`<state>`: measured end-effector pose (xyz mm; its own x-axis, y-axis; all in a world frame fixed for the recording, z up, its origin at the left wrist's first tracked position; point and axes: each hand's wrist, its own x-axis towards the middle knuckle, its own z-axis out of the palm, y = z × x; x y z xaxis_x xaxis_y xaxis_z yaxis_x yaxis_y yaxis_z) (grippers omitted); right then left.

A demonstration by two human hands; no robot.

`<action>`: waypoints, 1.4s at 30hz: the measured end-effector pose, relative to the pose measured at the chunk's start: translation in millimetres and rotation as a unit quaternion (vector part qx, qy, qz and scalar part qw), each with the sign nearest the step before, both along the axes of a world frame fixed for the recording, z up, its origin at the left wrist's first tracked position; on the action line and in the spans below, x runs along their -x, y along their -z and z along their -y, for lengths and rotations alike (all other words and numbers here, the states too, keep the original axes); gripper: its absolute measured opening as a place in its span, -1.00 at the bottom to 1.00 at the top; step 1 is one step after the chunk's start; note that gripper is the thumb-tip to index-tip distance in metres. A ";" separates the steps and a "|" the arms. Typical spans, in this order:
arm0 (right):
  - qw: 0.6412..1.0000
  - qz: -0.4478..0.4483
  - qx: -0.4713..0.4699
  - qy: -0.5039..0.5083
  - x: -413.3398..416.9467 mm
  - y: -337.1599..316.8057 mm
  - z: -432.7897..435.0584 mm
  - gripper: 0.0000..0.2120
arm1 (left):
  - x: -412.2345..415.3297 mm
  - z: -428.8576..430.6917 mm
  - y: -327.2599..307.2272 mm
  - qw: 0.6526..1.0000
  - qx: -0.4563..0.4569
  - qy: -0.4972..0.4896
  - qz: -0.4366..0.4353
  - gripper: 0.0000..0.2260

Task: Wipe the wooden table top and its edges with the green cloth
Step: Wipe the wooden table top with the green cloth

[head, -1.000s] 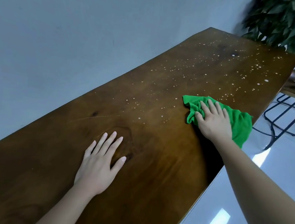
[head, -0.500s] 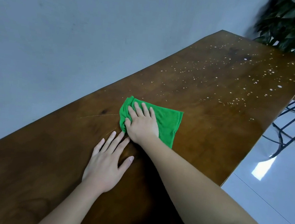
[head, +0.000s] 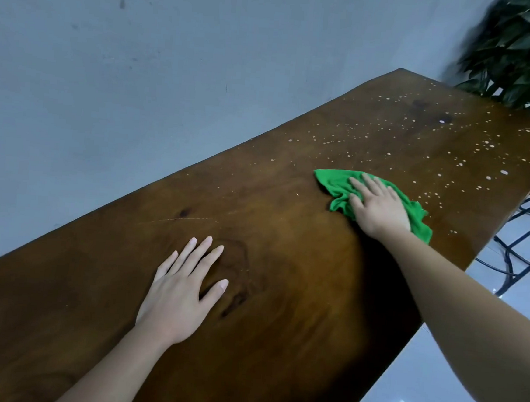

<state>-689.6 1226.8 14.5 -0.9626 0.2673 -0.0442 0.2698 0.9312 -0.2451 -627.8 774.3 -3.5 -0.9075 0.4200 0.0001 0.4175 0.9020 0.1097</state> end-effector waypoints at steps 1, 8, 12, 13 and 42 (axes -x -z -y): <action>1.000 0.002 0.001 0.023 -0.8 0.0 -10.1 -0.39 | 1.2 0.2 0.7 1.000 0.002 0.001 -0.001 -0.27; 0.993 0.021 -0.002 0.117 17.0 -0.6 18.2 -0.31 | 2.1 -2.3 1.1 1.000 0.005 -0.003 0.003 -0.26; 0.998 0.024 -0.008 0.052 42.0 -1.6 87.2 -0.28 | 1.7 -3.5 -0.6 1.000 0.007 -0.007 0.007 -0.25; 0.999 0.022 -0.008 0.027 48.6 -2.1 109.2 -0.28 | 1.7 -3.2 -1.3 1.000 0.005 -0.008 0.009 -0.25; 1.000 0.013 0.004 0.024 154.5 1.8 67.9 -0.29 | 38.7 12.1 10.9 0.998 -0.006 -0.055 -0.020 -0.30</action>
